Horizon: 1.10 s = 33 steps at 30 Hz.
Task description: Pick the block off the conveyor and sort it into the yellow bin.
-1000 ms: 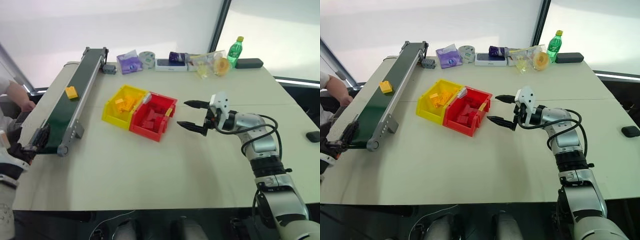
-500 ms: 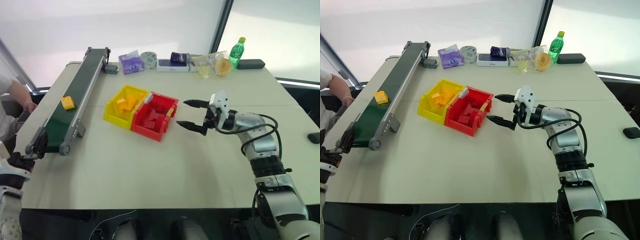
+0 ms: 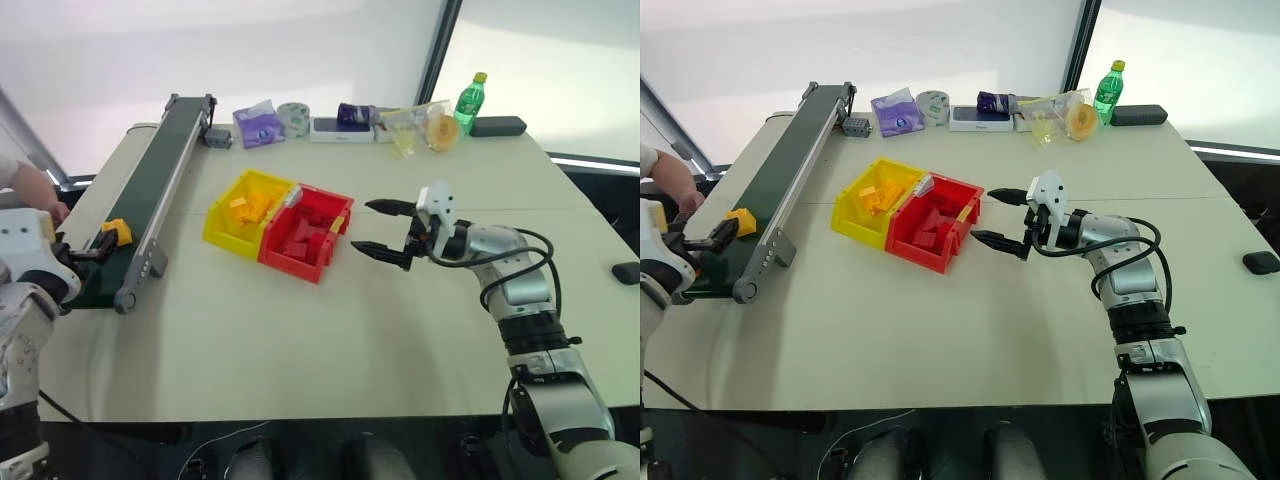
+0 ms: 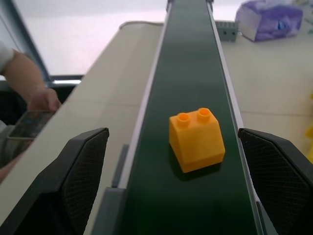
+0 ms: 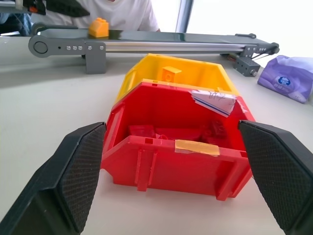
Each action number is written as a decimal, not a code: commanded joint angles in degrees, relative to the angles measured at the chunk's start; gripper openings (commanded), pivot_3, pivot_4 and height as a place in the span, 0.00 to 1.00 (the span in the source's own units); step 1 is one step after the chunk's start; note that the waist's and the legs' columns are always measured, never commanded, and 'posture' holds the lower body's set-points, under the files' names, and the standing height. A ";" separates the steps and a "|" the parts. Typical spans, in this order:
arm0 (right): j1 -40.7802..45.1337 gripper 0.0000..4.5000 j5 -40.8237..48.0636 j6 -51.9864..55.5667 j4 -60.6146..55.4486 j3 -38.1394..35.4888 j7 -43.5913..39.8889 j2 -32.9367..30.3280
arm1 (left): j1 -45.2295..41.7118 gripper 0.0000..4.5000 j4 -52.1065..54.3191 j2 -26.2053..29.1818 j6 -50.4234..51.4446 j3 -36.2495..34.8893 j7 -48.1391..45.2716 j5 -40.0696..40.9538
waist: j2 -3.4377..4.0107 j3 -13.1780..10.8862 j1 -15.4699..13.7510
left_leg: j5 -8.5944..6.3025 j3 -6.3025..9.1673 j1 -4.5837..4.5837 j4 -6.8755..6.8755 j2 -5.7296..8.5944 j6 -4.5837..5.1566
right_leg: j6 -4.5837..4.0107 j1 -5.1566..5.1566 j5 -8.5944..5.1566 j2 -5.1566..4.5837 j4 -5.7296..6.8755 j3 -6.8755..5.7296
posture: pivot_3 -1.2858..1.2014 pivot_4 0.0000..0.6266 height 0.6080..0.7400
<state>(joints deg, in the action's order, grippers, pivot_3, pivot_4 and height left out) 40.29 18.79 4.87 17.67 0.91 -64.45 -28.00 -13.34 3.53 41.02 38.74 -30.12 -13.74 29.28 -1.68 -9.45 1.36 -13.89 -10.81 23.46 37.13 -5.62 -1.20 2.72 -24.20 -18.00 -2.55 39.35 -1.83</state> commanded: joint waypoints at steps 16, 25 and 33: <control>-0.72 1.00 0.96 1.91 -5.23 -1.22 1.44 -0.79 | -6.72 0.30 8.89 -2.05 1.66 -0.34 -0.31 2.69 | -0.01 0.00 -0.57 | 0.00 0.03 0.02 0.07 0.02 0.00 | 0.01 0.05 0.00 -0.04 0.01 0.00 | 0.52 0.24 1.00; 0.70 1.00 1.07 3.03 -6.06 -0.98 2.48 -0.05 | -23.08 0.30 1.88 -13.33 -2.43 18.19 1.50 -4.26 | -0.01 0.00 -0.95 | 0.01 0.07 0.02 0.19 0.18 0.00 | 0.02 0.13 0.01 0.10 0.04 -0.04 | 0.52 0.24 1.00; -1.12 1.00 1.60 4.66 -9.41 -1.67 3.93 -1.26 | -33.57 0.30 -22.56 -21.25 -13.91 23.48 2.02 -13.15 | -0.01 0.00 -0.12 | 0.00 -0.01 0.02 0.09 0.18 0.01 | 0.07 0.01 0.03 0.13 0.00 0.00 | 0.52 0.24 1.00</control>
<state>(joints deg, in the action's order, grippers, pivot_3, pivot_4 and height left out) 39.34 19.27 9.69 11.28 1.17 -61.01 -28.47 -44.97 -17.02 19.98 27.09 -6.59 -11.36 17.42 -1.69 -9.45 1.24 -13.88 -10.83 23.48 37.20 -5.44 -1.20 2.78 -24.21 -17.97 -2.42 39.35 -1.83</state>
